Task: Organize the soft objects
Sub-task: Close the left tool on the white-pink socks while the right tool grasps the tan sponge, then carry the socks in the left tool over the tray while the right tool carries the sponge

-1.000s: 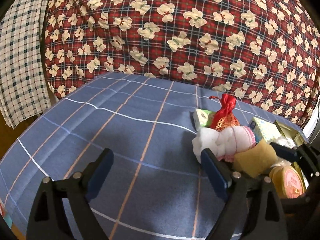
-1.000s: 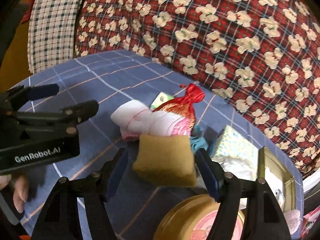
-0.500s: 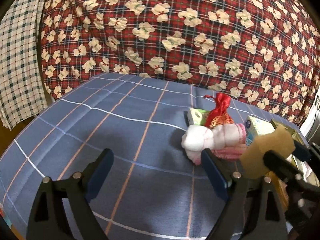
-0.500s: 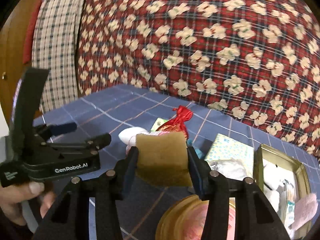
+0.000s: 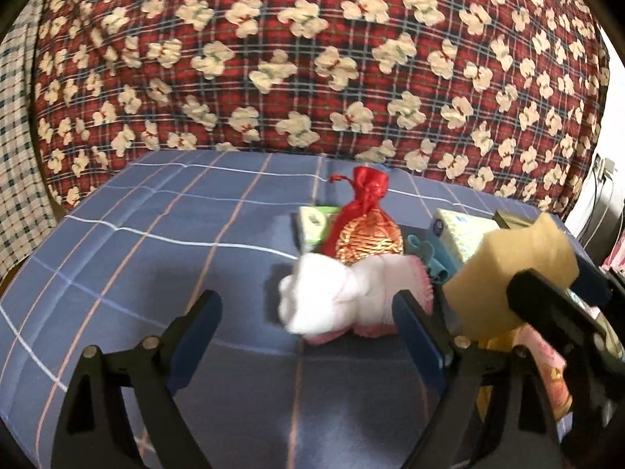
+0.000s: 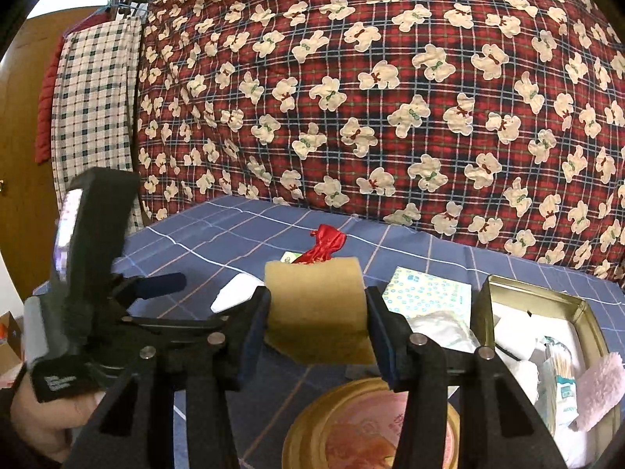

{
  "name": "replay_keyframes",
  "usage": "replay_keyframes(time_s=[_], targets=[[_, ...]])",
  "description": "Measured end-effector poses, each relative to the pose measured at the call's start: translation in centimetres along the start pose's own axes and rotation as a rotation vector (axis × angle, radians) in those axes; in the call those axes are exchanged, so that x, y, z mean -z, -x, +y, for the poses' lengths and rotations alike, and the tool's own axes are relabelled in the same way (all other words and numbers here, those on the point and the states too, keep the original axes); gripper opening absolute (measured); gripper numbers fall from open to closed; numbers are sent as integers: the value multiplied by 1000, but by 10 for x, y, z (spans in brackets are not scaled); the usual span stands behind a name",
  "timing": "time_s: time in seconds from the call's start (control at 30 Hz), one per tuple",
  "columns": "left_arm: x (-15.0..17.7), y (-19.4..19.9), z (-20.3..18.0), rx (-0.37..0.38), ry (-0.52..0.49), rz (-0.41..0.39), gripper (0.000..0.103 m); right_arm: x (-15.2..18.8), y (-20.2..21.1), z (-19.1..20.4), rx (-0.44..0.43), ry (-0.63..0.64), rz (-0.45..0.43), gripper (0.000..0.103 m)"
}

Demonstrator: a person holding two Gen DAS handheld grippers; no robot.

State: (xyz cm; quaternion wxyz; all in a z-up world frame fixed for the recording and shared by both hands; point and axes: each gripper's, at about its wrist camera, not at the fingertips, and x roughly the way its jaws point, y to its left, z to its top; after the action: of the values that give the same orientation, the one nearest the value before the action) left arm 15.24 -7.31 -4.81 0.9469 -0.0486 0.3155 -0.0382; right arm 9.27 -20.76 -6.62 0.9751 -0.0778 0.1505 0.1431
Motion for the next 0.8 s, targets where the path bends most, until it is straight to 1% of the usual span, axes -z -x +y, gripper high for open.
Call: replay_keyframes(time_s=[0.17, 0.2, 0.27, 0.3, 0.33, 0.37, 0.43, 0.47, 0.53, 0.6, 0.7, 0.8], targets=[[-5, -17, -10, 12, -17, 33, 90, 1, 1, 3, 15, 13, -12, 51], [-6, -21, -10, 22, -10, 50, 89, 1, 1, 2, 17, 11, -13, 51], [-8, -28, -9, 47, 10, 71, 73, 1, 0, 0, 13, 3, -11, 51], [-7, -30, -8, 64, 12, 85, 50, 2, 1, -1, 12, 1, -12, 51], [-7, -34, -9, 86, 9, 105, 31, 2, 1, 0, 9, 0, -16, 51], [-7, -36, -10, 103, 6, 120, 27, 1, 2, 0, 8, 1, -20, 51], [-7, -42, -10, 97, 10, 147, 16, 1, 4, 3, 4, 9, -25, 51], [-7, -43, -10, 112, 14, 153, 16, 1, 5, 4, 7, 13, -30, 51], [-6, -39, -10, 115, 14, 137, 14, 1, 7, 5, 9, 15, -37, 51], [-7, -33, -12, 99, 0, 110, 14, 1, 8, 3, 12, 9, -44, 51], [-7, -21, -15, 68, -13, 48, 14, 1, 9, 1, 16, 4, -50, 51], [-7, -13, -11, 32, -3, 0, 14, 1, 7, 0, 18, 1, -59, 51]])
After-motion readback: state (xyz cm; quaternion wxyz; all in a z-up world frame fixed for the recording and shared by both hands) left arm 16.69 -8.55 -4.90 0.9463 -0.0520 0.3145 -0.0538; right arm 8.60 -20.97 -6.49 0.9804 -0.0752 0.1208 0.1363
